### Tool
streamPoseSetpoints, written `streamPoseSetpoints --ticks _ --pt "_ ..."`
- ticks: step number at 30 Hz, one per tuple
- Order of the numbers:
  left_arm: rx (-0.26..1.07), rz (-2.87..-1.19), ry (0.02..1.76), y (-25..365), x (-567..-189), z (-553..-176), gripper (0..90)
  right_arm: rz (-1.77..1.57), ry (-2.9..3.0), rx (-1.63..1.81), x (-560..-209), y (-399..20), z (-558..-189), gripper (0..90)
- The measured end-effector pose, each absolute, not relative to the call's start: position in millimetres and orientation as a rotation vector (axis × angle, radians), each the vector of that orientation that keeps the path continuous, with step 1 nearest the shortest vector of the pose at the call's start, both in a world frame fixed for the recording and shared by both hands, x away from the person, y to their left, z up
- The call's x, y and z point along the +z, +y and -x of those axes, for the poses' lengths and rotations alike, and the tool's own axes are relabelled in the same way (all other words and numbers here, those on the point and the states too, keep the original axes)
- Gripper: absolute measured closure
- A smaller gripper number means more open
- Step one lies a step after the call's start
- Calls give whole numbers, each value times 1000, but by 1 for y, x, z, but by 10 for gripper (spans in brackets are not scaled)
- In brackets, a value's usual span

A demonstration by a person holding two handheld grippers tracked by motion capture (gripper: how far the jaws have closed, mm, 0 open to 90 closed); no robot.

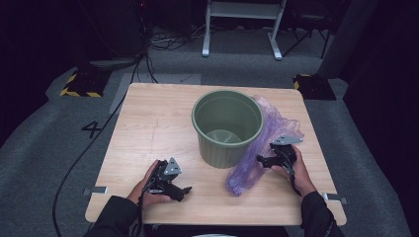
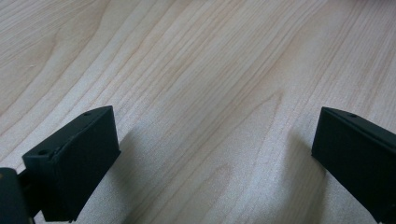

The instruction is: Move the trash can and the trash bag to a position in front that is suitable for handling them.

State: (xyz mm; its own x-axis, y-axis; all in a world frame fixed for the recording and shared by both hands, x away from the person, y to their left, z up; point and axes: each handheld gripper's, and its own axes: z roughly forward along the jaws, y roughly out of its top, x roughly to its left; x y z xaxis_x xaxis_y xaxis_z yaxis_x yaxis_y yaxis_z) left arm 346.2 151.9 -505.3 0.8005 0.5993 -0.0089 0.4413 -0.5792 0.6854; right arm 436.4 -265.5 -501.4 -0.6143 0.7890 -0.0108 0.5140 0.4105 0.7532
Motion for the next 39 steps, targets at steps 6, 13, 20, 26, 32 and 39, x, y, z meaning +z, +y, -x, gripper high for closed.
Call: streamPoseSetpoints --ticks 6,13,20,26,32,39 --pt "291 -2282 764 152 -505 -346 2 -1146 2306 1008 -503 -264 -439 145" --pt "291 -2282 764 152 -505 -346 2 -1120 2308 1061 -502 -264 -436 417" --pt "291 -2284 761 152 -505 -347 2 -1079 2338 1092 -501 -259 -429 749" --pt "288 -2286 762 151 -505 -347 0 -1068 2319 1086 -501 -261 -426 854" --pt "288 -2285 761 151 -505 -347 0 -1052 2290 1112 -497 -267 -421 867" --pt "288 -2286 761 151 -505 -347 0 -1053 2246 1130 -493 -279 -413 871"
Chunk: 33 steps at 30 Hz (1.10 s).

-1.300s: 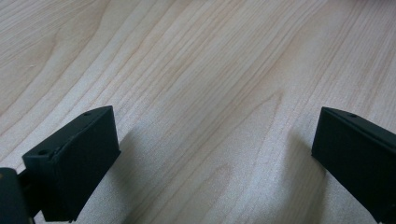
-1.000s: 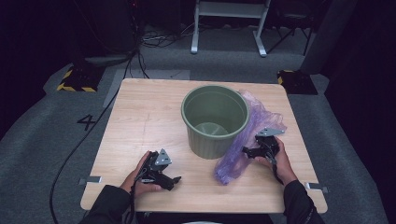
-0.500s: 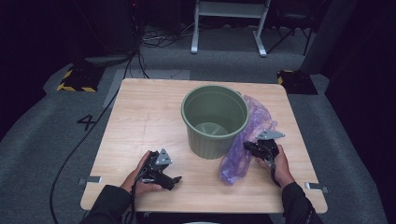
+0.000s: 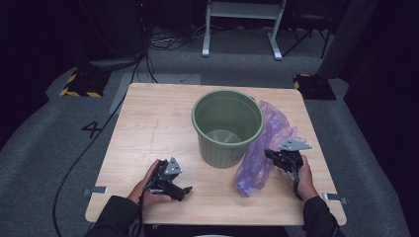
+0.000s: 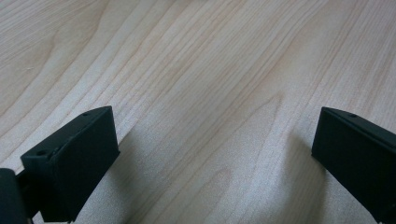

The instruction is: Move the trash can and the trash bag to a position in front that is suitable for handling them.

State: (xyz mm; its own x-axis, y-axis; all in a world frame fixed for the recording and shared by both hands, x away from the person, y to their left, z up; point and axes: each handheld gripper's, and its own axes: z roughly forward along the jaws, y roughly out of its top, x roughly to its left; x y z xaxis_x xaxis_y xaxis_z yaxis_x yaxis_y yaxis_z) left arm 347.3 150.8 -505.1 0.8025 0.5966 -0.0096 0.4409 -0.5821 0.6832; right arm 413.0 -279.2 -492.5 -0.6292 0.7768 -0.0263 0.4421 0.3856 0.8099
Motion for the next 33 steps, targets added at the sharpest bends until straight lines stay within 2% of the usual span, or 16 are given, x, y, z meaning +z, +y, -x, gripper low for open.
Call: streamPoseSetpoints --ticks 17,33 --pt "283 -2289 741 150 -505 -349 0 -1203 2138 1153 -495 -322 -416 878" --pt "275 -2293 718 154 -505 -349 3 -1215 2143 1131 -498 -318 -423 879"
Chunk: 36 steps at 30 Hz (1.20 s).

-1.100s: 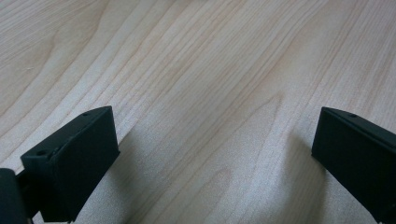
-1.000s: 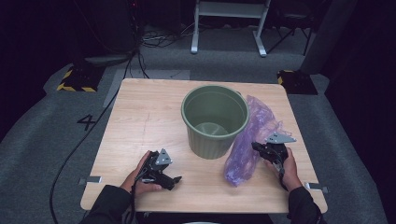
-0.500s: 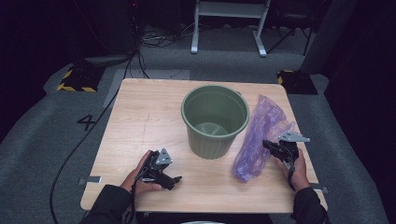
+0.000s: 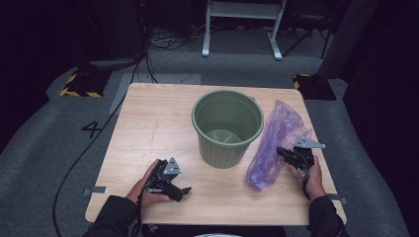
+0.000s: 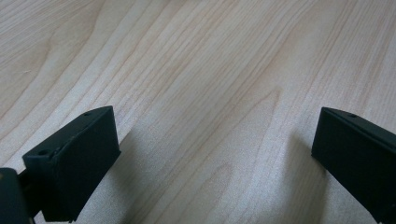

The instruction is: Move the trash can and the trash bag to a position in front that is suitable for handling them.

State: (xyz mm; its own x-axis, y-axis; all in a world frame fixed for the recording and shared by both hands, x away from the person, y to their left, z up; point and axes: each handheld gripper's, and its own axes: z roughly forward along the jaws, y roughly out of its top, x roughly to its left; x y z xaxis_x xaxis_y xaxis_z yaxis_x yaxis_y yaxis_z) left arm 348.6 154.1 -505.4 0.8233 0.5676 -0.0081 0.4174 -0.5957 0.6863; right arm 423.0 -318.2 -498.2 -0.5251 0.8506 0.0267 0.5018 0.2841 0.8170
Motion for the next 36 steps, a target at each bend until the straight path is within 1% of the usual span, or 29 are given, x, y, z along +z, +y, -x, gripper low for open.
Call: streamPoseSetpoints --ticks 13,36 --pt "272 -2295 712 155 -505 -349 3 -1224 2124 1138 -496 -317 -423 879" --pt "271 -2296 710 155 -505 -349 2 -1137 2056 1267 -467 -313 -413 882"
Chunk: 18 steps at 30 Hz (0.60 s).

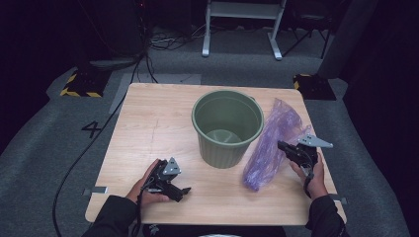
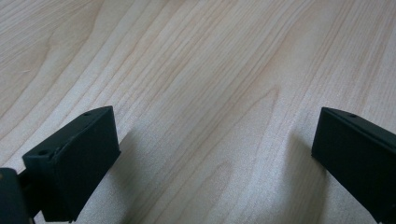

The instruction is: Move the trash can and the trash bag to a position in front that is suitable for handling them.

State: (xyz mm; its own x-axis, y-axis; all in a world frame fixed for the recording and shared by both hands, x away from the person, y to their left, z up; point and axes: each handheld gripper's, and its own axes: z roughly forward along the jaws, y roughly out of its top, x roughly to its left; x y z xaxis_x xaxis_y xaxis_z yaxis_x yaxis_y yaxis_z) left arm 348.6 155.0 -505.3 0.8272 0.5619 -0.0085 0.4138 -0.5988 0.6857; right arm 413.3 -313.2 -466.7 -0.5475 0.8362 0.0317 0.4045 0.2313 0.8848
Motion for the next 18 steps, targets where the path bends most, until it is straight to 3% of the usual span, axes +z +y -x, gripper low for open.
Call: streamPoseSetpoints --ticks 18 --pt "273 -2293 717 155 -505 -348 2 -1095 2020 1318 -449 -313 -412 884"
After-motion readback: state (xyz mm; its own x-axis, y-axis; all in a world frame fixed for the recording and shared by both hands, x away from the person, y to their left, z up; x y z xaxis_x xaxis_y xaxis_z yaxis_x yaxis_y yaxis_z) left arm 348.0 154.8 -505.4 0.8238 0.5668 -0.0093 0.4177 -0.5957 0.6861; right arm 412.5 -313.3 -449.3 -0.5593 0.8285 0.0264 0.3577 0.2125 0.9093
